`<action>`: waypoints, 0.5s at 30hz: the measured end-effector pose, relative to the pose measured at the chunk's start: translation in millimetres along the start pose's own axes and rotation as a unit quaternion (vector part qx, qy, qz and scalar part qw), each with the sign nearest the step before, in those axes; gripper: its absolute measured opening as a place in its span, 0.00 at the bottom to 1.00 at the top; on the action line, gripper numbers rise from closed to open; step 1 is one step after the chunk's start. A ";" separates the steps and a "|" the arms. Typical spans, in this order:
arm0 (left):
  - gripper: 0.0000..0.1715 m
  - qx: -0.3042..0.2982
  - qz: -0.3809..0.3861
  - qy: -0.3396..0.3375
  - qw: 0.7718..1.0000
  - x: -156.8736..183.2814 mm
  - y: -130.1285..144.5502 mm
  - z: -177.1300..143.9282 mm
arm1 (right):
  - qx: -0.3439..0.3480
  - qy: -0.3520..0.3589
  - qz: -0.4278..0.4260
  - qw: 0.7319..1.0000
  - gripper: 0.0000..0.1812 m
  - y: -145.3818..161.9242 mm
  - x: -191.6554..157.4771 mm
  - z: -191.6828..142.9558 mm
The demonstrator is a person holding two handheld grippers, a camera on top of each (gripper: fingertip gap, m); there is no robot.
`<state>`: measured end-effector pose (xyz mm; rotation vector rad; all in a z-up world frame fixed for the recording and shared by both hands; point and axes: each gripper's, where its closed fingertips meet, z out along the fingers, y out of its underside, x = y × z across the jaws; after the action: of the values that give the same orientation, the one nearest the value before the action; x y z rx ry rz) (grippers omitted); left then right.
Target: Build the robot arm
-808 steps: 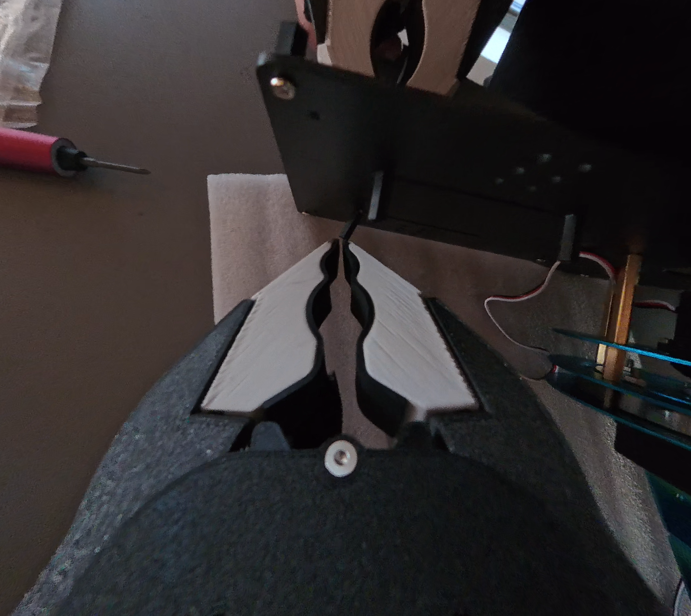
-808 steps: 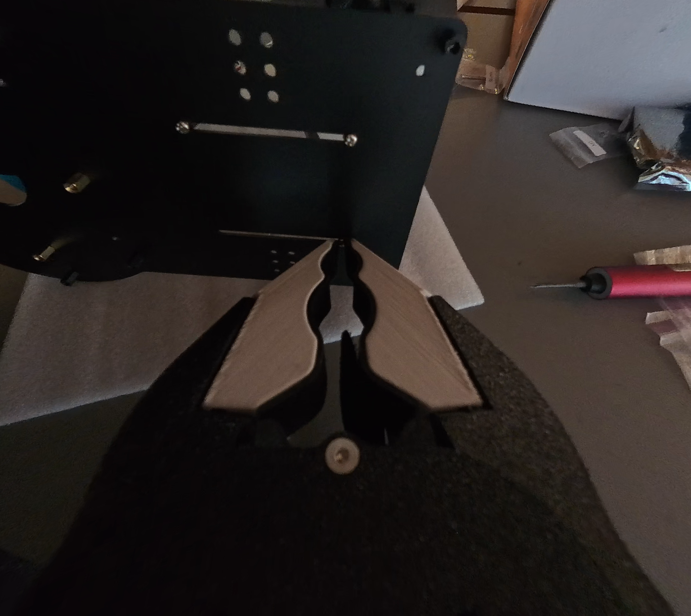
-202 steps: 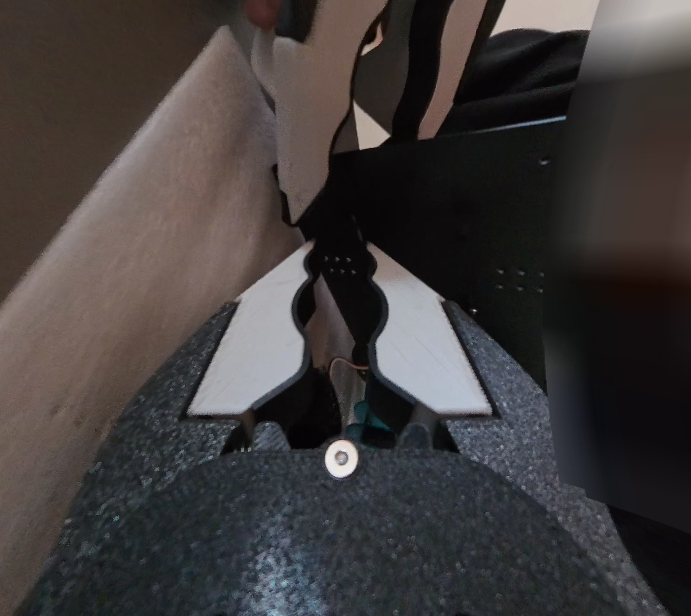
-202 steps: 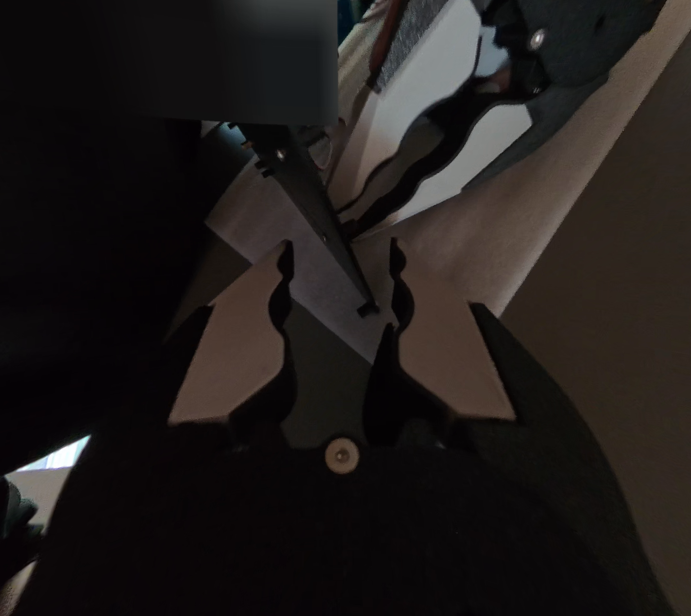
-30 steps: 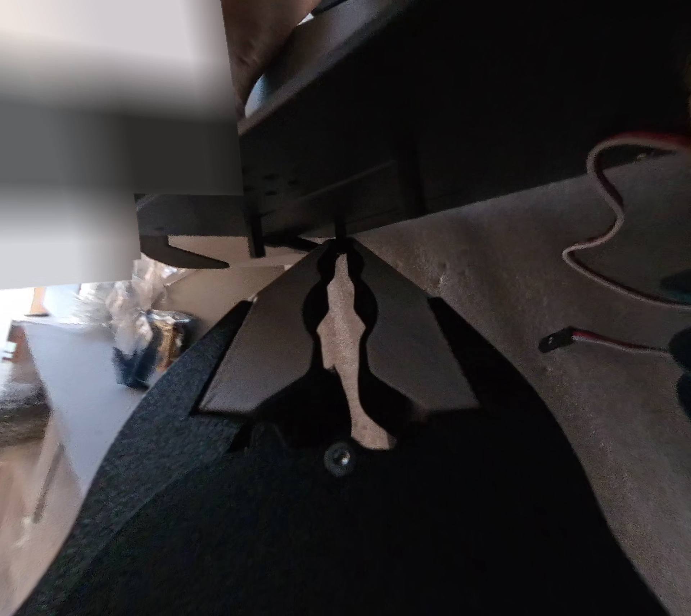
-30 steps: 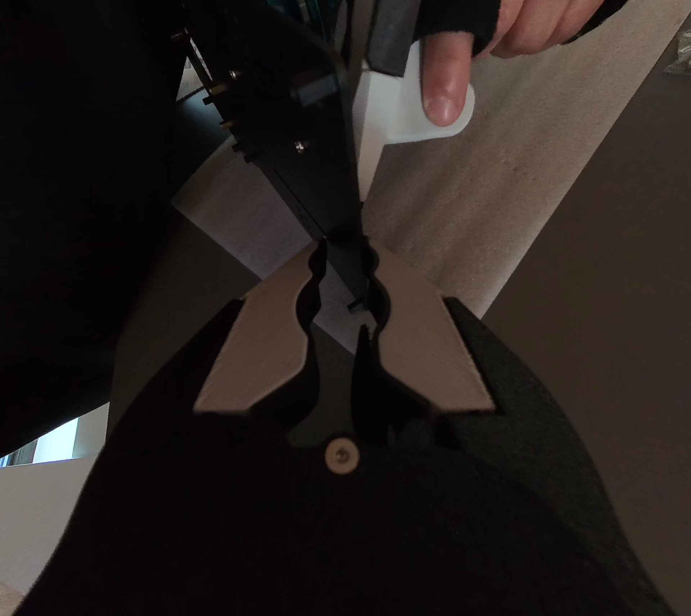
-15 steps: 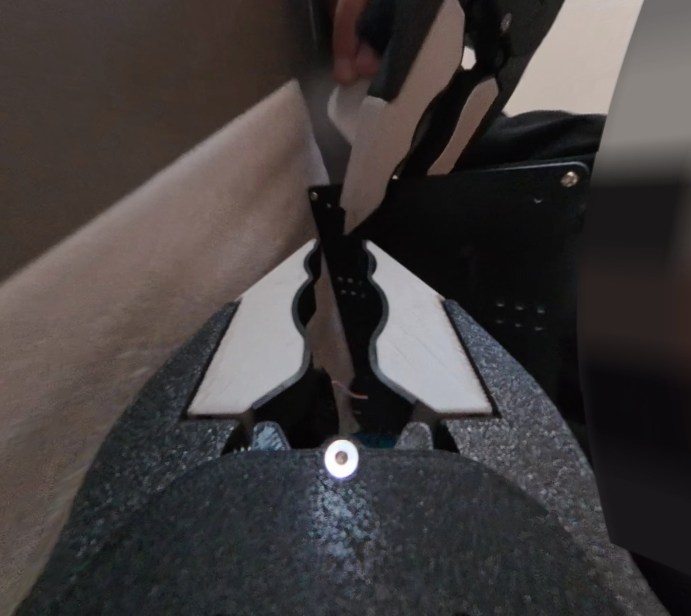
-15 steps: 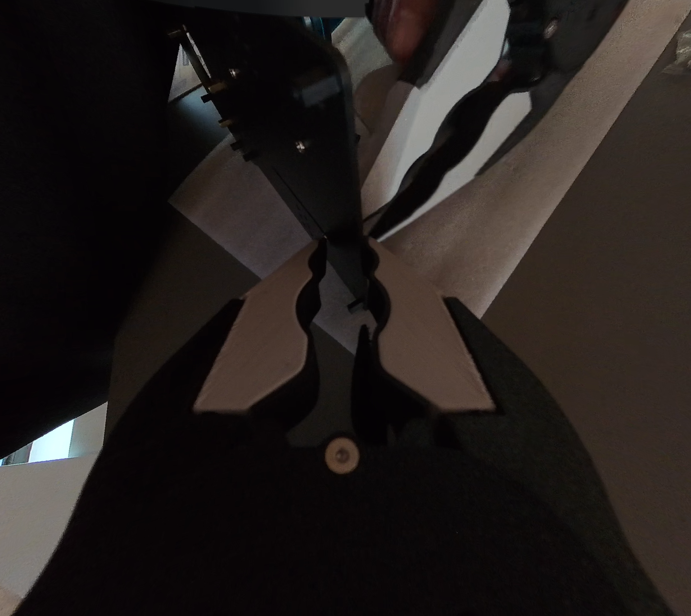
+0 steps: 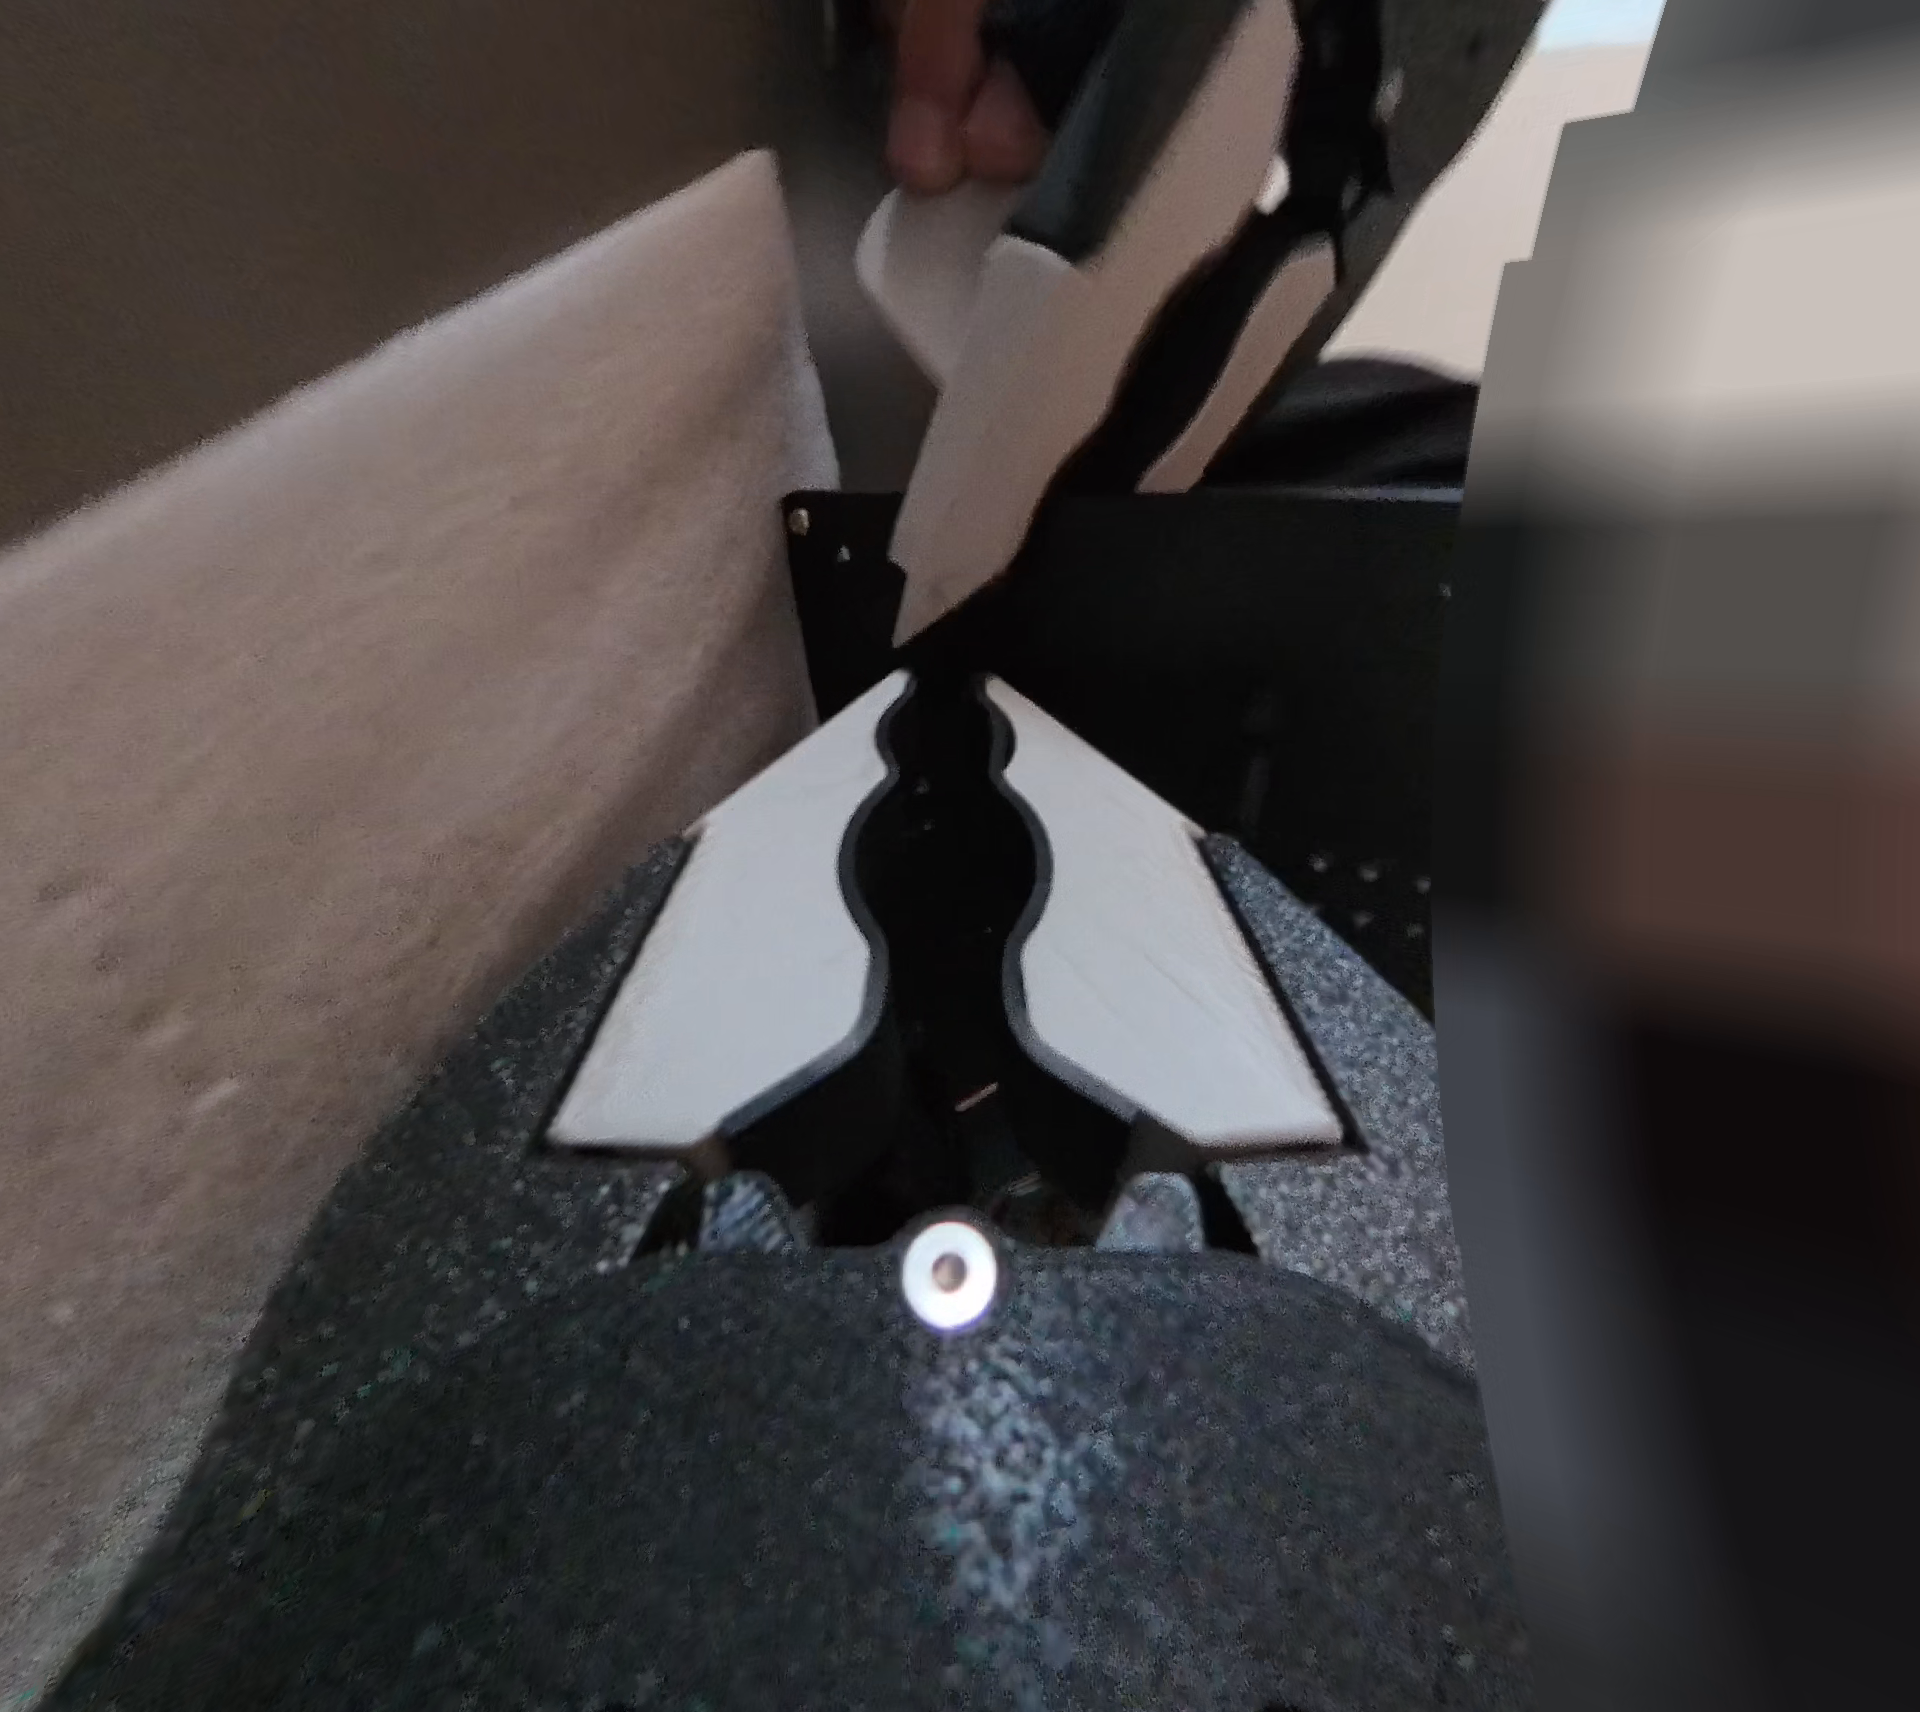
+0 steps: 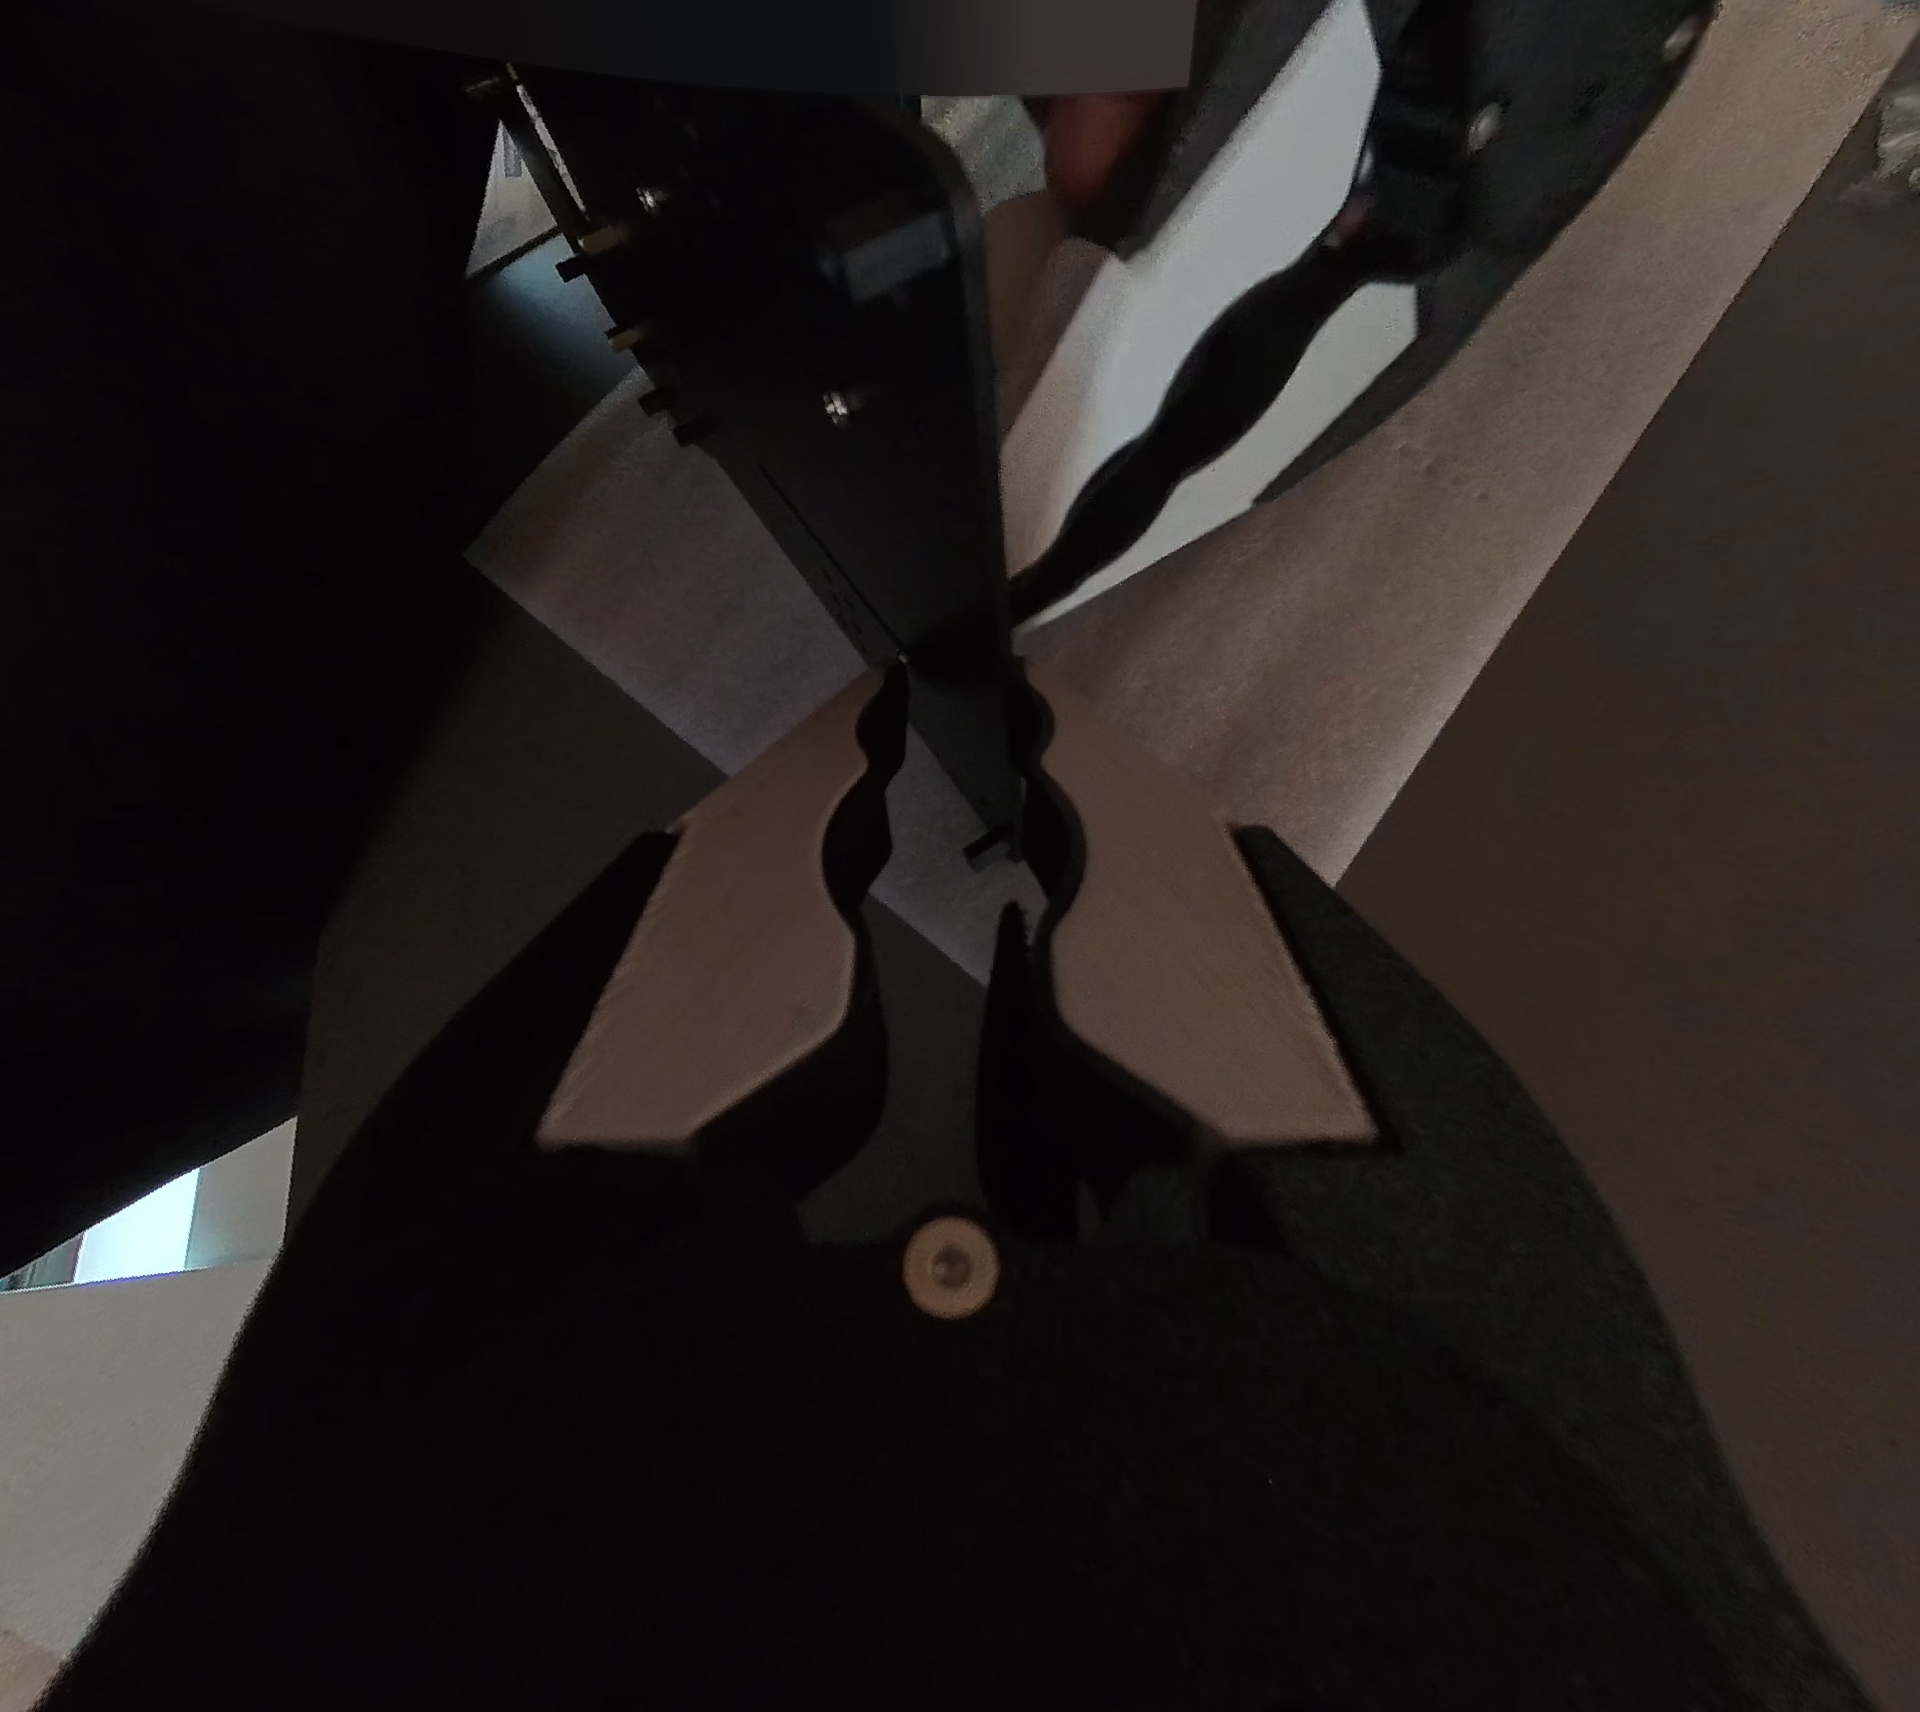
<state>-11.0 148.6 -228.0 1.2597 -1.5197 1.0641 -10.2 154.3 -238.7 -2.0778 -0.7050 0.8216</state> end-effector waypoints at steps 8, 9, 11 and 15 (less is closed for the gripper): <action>0.03 -0.107 0.578 -0.137 0.798 -8.0 6.0 -2.2 | 0.001 0.001 0.002 1.000 0.10 -0.8 0.2 0.1; 0.03 -0.110 0.618 -0.147 0.764 -8.3 5.3 -1.9 | 0.001 0.000 0.001 1.000 0.10 -0.6 -0.2 -0.1; 0.02 -0.107 0.680 -0.164 0.707 -9.0 3.7 -1.9 | 0.002 -0.001 0.003 1.000 0.10 -0.7 -0.3 -0.2; 0.03 -0.091 0.743 -0.188 0.635 -9.1 3.6 -3.4 | 0.000 0.003 0.002 1.000 0.09 -0.5 0.4 0.3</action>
<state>-13.3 154.5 -236.2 -0.3094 -2.9926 1.5029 -10.3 155.0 -238.6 -2.0822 -0.6980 0.8183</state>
